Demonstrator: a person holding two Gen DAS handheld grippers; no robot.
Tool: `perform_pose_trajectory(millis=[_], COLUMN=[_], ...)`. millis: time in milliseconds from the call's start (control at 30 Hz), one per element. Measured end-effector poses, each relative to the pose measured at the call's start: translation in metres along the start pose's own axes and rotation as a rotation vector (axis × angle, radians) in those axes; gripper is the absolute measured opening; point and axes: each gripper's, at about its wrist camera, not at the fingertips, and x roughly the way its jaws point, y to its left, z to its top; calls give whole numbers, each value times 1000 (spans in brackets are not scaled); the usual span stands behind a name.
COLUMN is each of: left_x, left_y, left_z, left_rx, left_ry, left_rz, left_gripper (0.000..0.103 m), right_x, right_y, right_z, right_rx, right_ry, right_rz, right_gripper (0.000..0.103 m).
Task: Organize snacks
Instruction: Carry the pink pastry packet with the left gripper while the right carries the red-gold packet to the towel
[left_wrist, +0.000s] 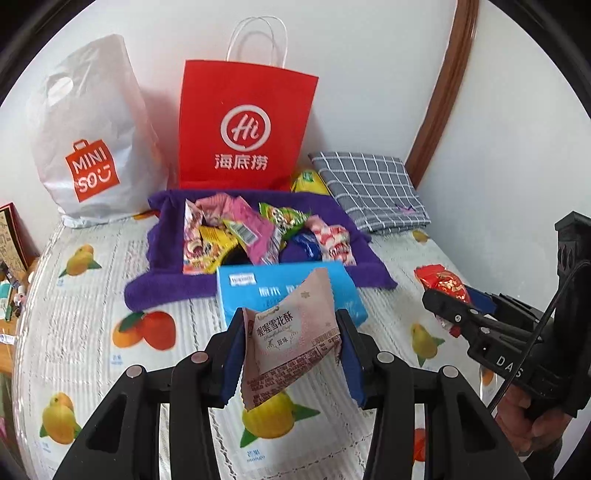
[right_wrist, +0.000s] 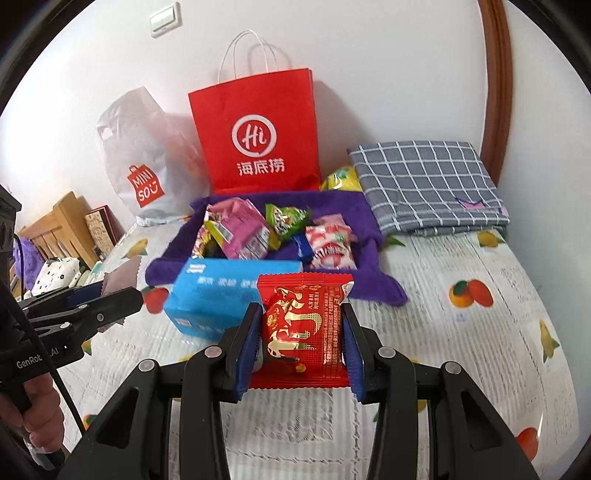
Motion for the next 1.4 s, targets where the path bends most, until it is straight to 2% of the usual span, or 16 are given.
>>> perform_pose_trajectory(millis=[500, 967, 1400], left_x=[-5, 7, 20], left_y=[17, 33, 40], left_z=[41, 73, 86], left_rx=[-50, -107, -137], left_ry=[-63, -71, -58], left_rz=[32, 65, 87], left_gripper=[44, 44, 44], right_x=[12, 36, 57], right_y=[16, 15, 8], right_z=[42, 77, 104], right_rx=[-29, -37, -42], right_ry=[-28, -49, -69], right_rz=[16, 33, 47], right_gripper=[41, 41, 41])
